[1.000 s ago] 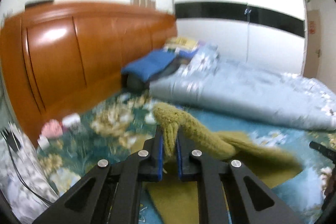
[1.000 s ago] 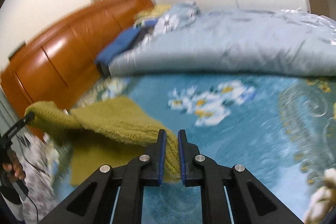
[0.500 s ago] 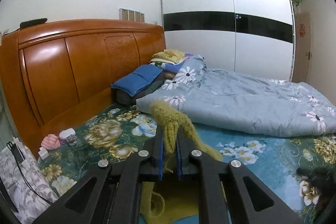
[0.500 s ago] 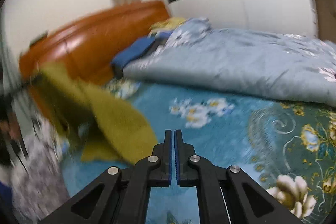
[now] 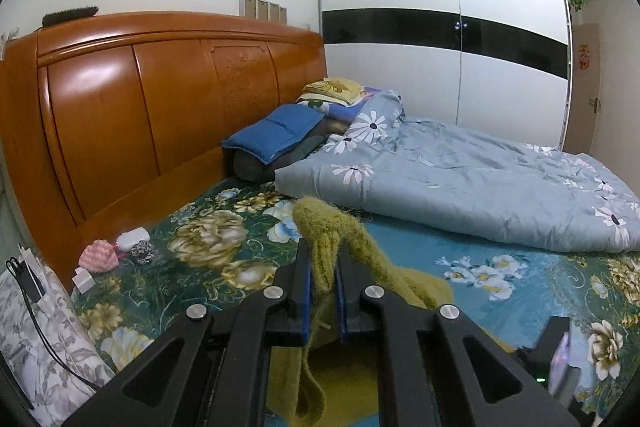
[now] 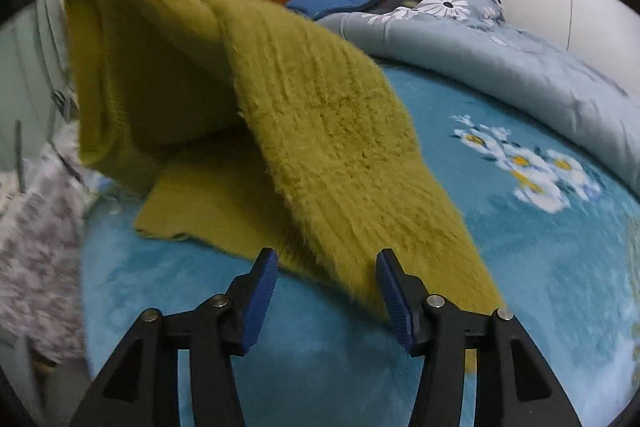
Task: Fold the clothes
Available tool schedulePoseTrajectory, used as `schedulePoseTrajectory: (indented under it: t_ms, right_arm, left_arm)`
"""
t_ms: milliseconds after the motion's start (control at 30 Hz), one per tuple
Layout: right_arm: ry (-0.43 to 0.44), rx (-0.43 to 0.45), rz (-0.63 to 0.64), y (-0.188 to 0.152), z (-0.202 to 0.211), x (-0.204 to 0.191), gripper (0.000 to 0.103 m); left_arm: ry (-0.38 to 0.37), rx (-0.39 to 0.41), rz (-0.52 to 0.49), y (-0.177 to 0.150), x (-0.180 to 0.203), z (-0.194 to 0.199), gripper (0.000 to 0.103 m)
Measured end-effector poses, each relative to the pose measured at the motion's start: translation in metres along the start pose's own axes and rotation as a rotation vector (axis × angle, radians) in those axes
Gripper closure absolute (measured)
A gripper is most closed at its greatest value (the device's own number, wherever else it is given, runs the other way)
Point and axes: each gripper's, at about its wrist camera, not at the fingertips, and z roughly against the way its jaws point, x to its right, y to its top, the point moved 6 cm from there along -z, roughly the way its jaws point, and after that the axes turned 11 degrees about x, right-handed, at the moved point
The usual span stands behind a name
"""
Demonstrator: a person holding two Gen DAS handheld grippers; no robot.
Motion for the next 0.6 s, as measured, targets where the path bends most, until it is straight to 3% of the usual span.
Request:
schedulePoseTrajectory:
  t_ms: [100,167,233,400,600]
  right_arm:
    - [-0.048,-0.001,0.020,0.003,-0.016,0.000,0.049]
    - [-0.079,0.016,-0.028,0.009,-0.012,0.010,0.055]
    - [-0.090,0.031,-0.090,0.015,-0.003,0.023,0.086]
    - [-0.186,0.146,-0.186,0.051,0.050,0.065,0.091]
    - [-0.252,0.343,-0.288,0.114,0.172,0.121,0.091]
  left_arm:
    - [-0.005,0.004,-0.013,0.002,-0.004,0.001,0.093]
    - [-0.006,0.006,-0.018,0.004,-0.005,0.003,0.093]
    - [-0.011,0.008,-0.013,0.007,-0.005,0.008,0.093]
    - [-0.014,0.057,-0.016,0.024,0.003,0.038,0.093]
    - [-0.036,0.179,0.006,0.069,0.013,0.104,0.093]
